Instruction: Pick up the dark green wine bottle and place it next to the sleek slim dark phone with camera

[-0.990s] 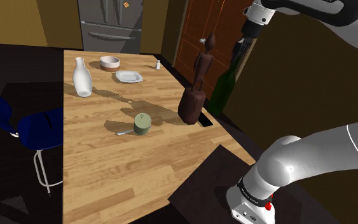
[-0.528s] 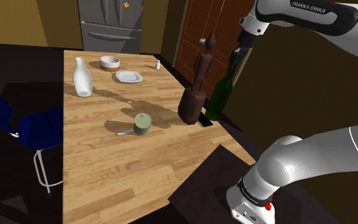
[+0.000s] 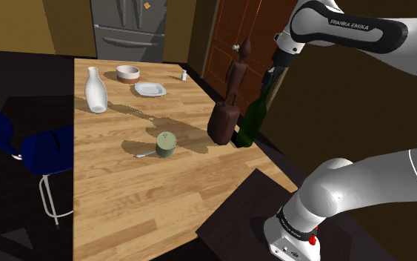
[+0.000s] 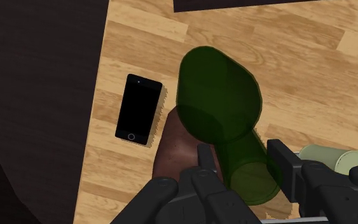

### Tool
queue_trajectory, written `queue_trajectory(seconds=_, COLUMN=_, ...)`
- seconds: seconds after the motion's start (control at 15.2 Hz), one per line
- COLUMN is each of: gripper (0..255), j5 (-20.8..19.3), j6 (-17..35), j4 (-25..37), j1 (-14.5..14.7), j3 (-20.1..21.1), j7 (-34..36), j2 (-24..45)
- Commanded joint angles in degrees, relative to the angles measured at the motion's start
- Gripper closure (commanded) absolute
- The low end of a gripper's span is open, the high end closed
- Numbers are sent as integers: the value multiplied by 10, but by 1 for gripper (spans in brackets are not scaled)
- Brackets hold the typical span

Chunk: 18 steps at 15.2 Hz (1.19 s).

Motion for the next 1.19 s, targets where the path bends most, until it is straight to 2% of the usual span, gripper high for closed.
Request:
queue_trajectory(seconds=0.0, gripper=255, j5=-1, j6=15, j4=-18, j1=-1, j3=-1, j7=1, j2=-4)
queue_trajectory(seconds=1.12, gripper=255, j5=-12, j6=146, j4=-149, j1=-6, j3=-13, j7=4, j2=-4)
